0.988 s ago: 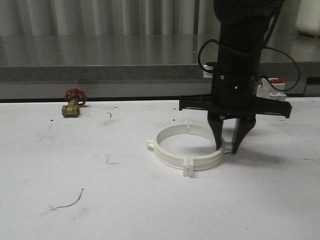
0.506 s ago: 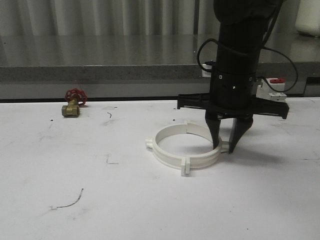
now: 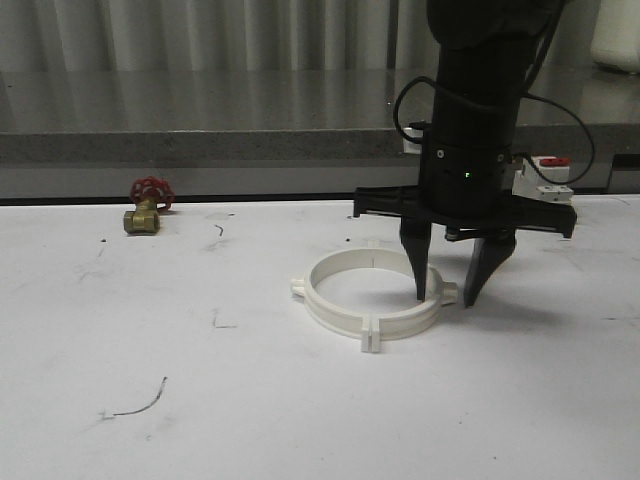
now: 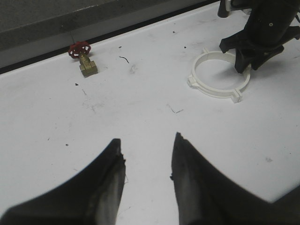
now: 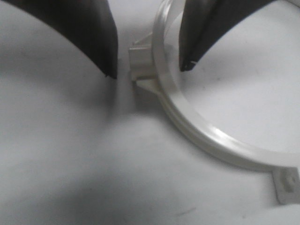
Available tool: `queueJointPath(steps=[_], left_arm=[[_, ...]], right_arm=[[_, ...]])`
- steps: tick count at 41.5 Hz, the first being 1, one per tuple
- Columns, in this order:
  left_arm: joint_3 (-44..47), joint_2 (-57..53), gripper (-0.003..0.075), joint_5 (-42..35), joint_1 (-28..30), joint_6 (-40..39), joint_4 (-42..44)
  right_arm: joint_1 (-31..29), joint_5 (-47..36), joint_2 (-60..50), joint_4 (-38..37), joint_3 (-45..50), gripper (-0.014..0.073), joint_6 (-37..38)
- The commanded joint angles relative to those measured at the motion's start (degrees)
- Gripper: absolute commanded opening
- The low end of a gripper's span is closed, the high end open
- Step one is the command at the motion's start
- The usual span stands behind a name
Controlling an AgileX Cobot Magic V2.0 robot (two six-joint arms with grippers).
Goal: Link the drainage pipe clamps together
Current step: 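Press the held half against the centered half to close the ring, then open the right gripper and raise it away from the ring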
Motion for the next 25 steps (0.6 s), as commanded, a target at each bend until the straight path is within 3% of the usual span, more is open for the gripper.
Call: queueJointPath(steps=[1, 15, 17, 25], left_arm=[[-1.4, 0.3, 0.0238, -3.8, 0.1, -0.2, -0.1], [-1.4, 0.3, 0.0238, -3.8, 0.1, -0.2, -0.1], [-1.4, 0.3, 0.0238, -3.8, 0.1, -0.2, -0.1], [-1.4, 0.3, 0.0238, -3.8, 0.1, -0.2, -0.1]], right_arm=[[0.0, -1.2, -3.1, 0.1, -1.8, 0.0356, 0.0], [-0.2, 0.5, -9.6, -2.5, -1.8, 0.0356, -1.3], [-0.2, 0.5, -11.2, -2.3, -1.7, 0.0356, -4.4], [-2.6, 0.3, -19.2, 3.3, 0.7, 0.0356, -30.5]])
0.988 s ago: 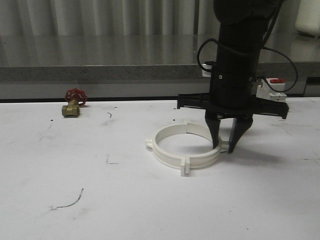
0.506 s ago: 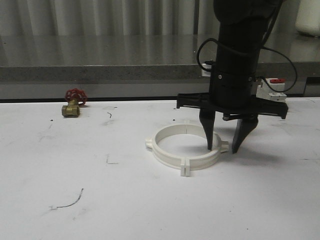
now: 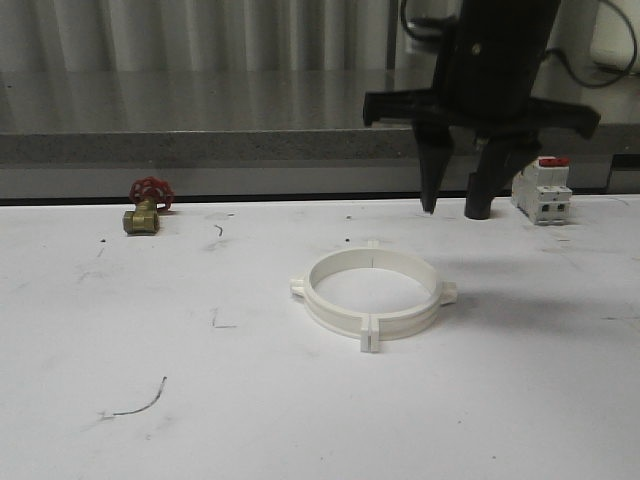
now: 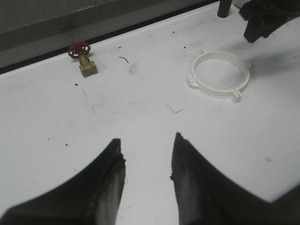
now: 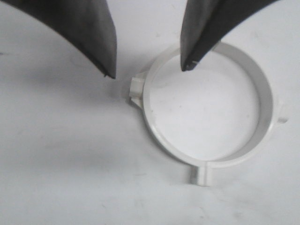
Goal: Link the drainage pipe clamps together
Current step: 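Open the right gripper and raise it away from the ring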
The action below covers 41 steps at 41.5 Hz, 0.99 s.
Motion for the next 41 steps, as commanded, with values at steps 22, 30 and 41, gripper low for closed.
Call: queueJointPath(steps=[22, 30, 41], left_arm=[[-1.4, 0.3, 0.0238, -3.8, 0.1, -0.2, -0.1], [-1.4, 0.3, 0.0238, -3.8, 0.1, -0.2, -0.1], [-1.4, 0.3, 0.0238, -3.8, 0.1, -0.2, -0.1]], right_arm=[[-14.3, -13.3, -38.9, 6.1, 27.4, 0.0354, -24.8], [-14.8, -13.4, -51.5, 6.0, 34.7, 0.0354, -24.8], [-14.8, -11.6, -65.1, 6.0, 41.9, 0.0354, -24.8]])
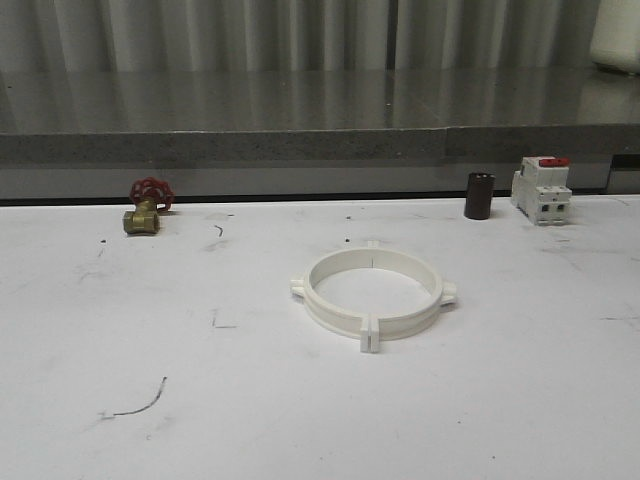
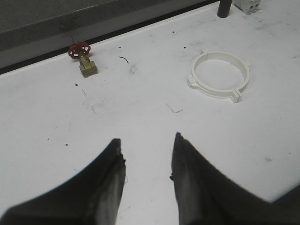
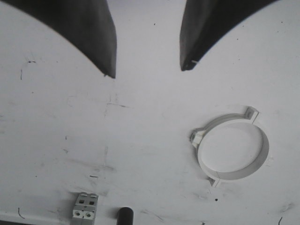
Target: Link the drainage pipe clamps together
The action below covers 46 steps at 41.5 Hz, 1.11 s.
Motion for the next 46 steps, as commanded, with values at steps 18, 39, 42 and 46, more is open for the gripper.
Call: queueJointPath(steps=[18, 39, 42, 46], left_arm=[[-1.4, 0.3, 0.0238, -3.8, 0.1, -0.2, -0.1], [-1.4, 0.3, 0.0238, -3.8, 0.1, -0.2, -0.1], [-1.4, 0.3, 0.0238, -3.8, 0.1, -0.2, -0.1], [-1.4, 0.3, 0.0238, -3.8, 0.1, -0.2, -0.1]], right_arm=[[-0.3, -1.7, -11.5, 0.3, 5.3, 0.0299, -0.7], [-0.3, -0.7, -11.5, 0.3, 5.3, -0.0116, -0.7], [-0.3, -0.7, -11.5, 0.3, 5.3, -0.0116, -0.7], [-0.3, -0.7, -11.5, 0.3, 5.3, -0.0116, -0.7]])
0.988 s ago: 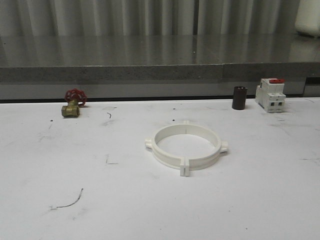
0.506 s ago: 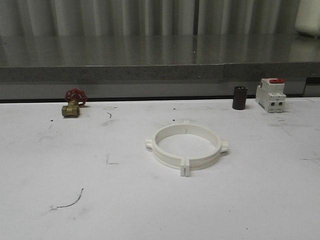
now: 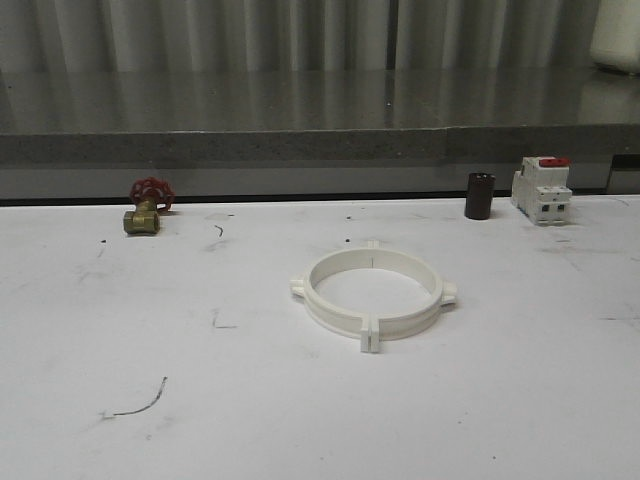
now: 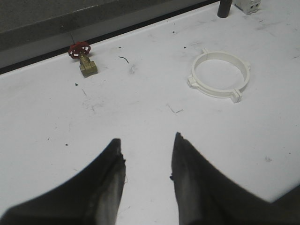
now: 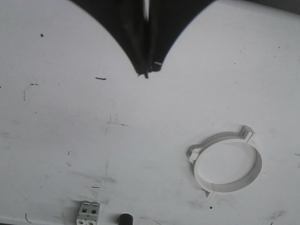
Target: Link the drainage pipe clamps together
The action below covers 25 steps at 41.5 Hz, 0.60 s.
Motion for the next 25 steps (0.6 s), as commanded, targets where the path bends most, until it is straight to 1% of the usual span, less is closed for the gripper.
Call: queueJointPath(steps=[1, 19, 21, 25], left_arm=[[-1.4, 0.3, 0.0238, -3.8, 0.1, -0.2, -0.1], [-1.4, 0.3, 0.0237, -3.8, 0.1, -0.2, 0.3], [-1.4, 0.3, 0.0230, -3.8, 0.1, -0.2, 2.1], [-1.4, 0.3, 0.0198, -3.8, 0.1, -0.2, 2.4]], right_arm=[[-0.3, -3.1, 0.1, 0.2, -1.5, -0.0116, -0.7], [-0.3, -3.1, 0.1, 0.2, -1.5, -0.0116, -0.7], [-0.3, -3.1, 0.1, 0.2, -1.5, -0.0116, -0.7], [-0.3, -3.1, 0.1, 0.2, -1.5, -0.0116, -0.7]])
